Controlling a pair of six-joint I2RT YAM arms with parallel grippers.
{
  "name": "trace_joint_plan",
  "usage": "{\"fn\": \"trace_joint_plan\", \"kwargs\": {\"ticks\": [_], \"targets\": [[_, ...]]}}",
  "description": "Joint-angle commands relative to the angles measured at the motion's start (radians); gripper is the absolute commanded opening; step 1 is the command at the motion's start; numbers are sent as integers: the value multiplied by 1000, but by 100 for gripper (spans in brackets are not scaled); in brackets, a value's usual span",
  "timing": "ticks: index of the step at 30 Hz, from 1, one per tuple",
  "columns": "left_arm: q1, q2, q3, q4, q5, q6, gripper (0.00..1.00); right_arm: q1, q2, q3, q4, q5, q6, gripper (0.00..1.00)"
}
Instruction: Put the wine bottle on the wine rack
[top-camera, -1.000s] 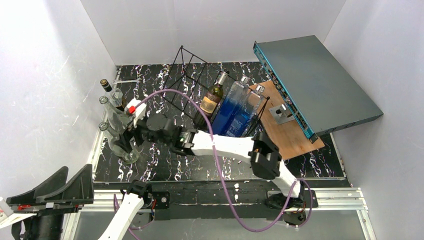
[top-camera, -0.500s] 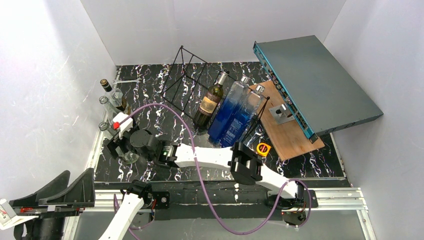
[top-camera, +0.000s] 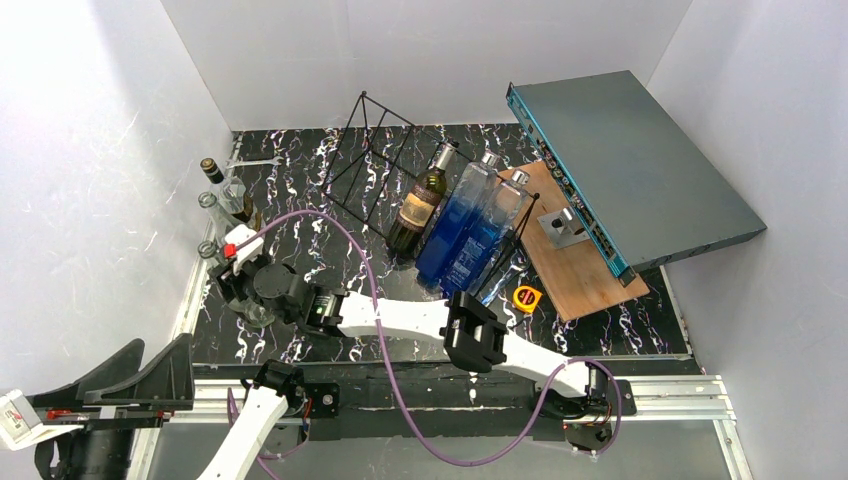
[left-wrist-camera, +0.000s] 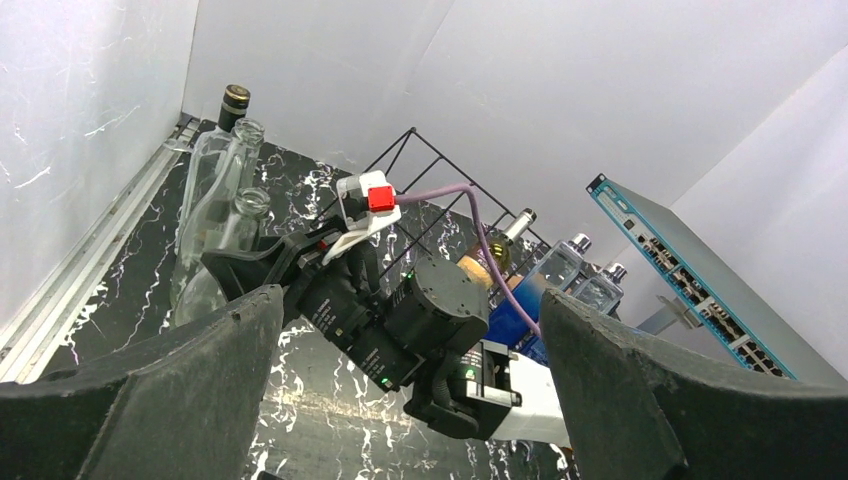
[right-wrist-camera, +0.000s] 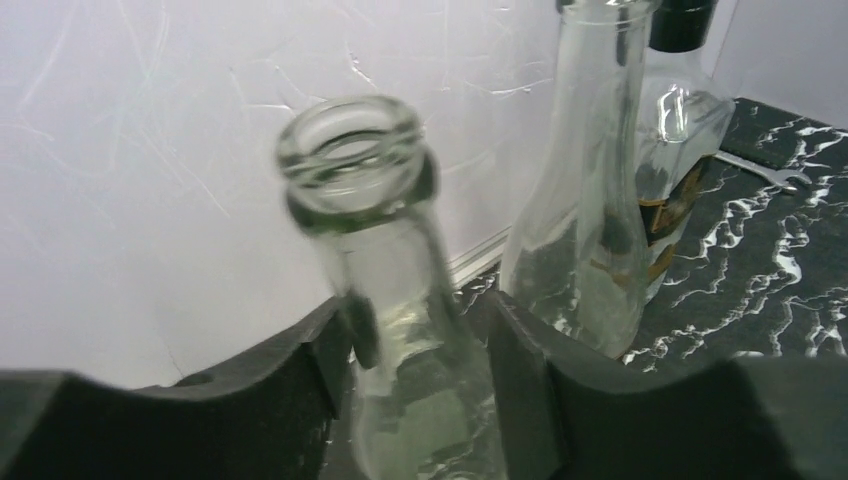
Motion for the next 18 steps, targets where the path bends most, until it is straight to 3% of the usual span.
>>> {"fn": "trace_joint_plan", "kwargs": {"ticks": [1, 4, 10, 13, 18], "targets": [[-4, 23, -3, 9, 9, 11, 99, 1, 36, 83, 82, 14, -18, 53], [-3, 24, -10, 14, 12, 9, 99, 1, 25, 69, 86, 23, -18, 33], [-4, 15, -40, 20, 11, 6, 99, -7, -63, -6, 88, 55, -41, 10], [-3, 14, -52, 26, 14, 5, 99, -18, -117, -48, 83, 58, -35, 2], [-4, 11, -66, 37, 17, 5, 99, -33, -206, -110, 75, 61, -26, 1]]}}
